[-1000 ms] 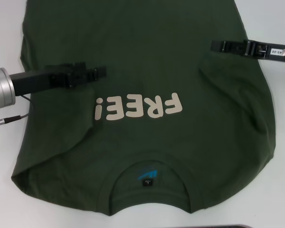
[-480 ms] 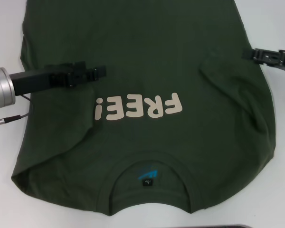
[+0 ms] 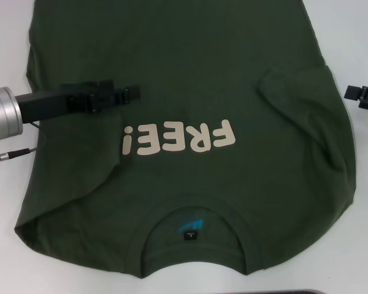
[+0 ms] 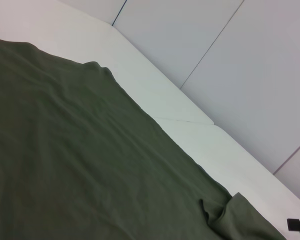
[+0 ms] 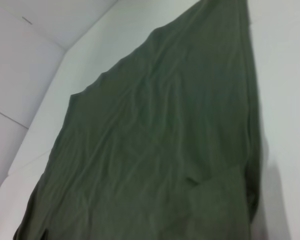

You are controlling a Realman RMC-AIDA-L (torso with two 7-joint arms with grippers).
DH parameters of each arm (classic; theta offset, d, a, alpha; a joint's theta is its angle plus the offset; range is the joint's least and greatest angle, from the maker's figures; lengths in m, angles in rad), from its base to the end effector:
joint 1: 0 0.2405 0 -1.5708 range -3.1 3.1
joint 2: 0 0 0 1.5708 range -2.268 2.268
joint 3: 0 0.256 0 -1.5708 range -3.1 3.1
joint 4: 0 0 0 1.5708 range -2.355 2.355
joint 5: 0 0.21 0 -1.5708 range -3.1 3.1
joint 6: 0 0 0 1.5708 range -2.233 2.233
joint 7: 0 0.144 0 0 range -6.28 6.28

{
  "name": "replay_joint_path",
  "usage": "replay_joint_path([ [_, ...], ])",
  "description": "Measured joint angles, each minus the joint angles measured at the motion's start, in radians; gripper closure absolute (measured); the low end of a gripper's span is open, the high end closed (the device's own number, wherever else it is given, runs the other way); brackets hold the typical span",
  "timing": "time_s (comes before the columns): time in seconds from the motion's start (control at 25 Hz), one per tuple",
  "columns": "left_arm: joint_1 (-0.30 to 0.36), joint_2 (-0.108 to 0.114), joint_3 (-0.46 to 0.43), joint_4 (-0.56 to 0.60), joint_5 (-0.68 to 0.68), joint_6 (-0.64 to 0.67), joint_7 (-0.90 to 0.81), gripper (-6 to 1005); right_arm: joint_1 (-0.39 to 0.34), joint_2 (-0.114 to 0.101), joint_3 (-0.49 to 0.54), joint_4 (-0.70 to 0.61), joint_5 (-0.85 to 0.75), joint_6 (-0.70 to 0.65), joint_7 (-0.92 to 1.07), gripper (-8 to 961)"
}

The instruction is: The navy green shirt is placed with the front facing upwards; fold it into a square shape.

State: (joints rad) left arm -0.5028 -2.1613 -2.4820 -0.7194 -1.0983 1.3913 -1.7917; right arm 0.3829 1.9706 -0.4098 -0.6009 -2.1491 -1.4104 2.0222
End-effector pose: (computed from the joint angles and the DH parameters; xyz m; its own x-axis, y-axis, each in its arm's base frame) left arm -0.2702 0.3371 -0.0185 0.5124 0.6530 0.5577 0.8036 -0.5936 -0.0432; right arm 0.3749 0.2978 0.0624 0.1264 -0.7628 -0.6342 -0.9875 -0.1571 -0.0079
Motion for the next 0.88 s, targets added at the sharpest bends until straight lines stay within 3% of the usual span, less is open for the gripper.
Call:
replay_joint_path([
  [0.24, 0.0, 0.0, 0.0, 0.0, 0.0, 0.001, 0.0, 112, -0.012, 0.003, -0.002, 0.015, -0.003, 0.002, -0.001, 172],
  [0.72, 0.002, 0.0, 0.0, 0.001, 0.0, 0.0, 0.015, 111, 0.001, 0.034, -0.025, 0.056, -0.006, 0.035, -0.014, 178],
  [0.88, 0.002, 0.001, 0.0, 0.001, 0.0, -0.001, 0.016, 111, 0.002, 0.036, -0.031, 0.058, -0.006, 0.04, -0.014, 178],
])
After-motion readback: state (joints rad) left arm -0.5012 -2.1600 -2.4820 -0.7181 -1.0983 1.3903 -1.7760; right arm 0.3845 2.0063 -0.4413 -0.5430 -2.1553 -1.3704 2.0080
